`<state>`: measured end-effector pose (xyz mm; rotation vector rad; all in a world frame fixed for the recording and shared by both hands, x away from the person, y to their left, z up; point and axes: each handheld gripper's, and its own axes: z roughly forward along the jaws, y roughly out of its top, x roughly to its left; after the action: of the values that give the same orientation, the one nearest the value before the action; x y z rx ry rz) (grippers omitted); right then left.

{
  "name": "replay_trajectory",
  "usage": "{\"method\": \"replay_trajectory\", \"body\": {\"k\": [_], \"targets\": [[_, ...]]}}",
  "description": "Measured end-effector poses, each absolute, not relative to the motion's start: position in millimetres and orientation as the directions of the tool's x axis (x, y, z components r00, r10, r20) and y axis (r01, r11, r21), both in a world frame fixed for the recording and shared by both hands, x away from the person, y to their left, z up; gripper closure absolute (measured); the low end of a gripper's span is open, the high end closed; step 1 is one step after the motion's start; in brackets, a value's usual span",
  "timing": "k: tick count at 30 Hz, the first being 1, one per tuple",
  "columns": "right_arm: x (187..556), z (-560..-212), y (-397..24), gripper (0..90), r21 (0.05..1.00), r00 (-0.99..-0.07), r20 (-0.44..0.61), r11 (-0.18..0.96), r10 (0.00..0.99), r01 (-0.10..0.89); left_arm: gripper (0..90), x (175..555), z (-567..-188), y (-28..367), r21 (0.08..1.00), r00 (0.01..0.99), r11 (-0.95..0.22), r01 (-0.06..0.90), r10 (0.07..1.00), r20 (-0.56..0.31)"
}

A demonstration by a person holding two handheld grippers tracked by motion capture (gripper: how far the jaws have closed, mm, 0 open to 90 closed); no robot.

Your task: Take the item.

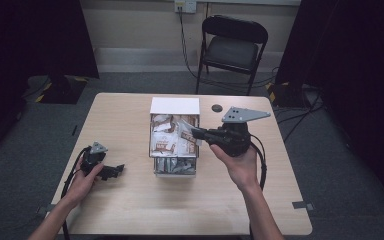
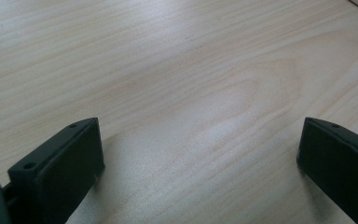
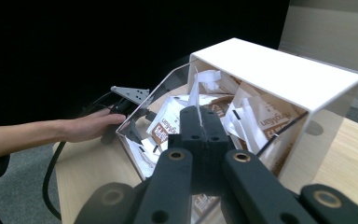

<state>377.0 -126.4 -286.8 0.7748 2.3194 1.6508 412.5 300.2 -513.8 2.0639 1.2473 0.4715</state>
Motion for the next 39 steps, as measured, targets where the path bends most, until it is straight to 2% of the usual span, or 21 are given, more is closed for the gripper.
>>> {"method": "replay_trajectory", "body": {"k": [28,39], "targets": [[364,-277,-162,90.0,0.927,-0.804,0.118,0.226,0.582,0.3,0.0,412,-514,300,0.706,0.475,-0.313,0.635,0.879,-0.037],[362,-286,-181,90.0,0.922,-0.775,0.119,0.221,0.621,0.319,0.0,412,-514,300,0.704,0.477,-0.318,0.635,0.878,-0.035]]}}
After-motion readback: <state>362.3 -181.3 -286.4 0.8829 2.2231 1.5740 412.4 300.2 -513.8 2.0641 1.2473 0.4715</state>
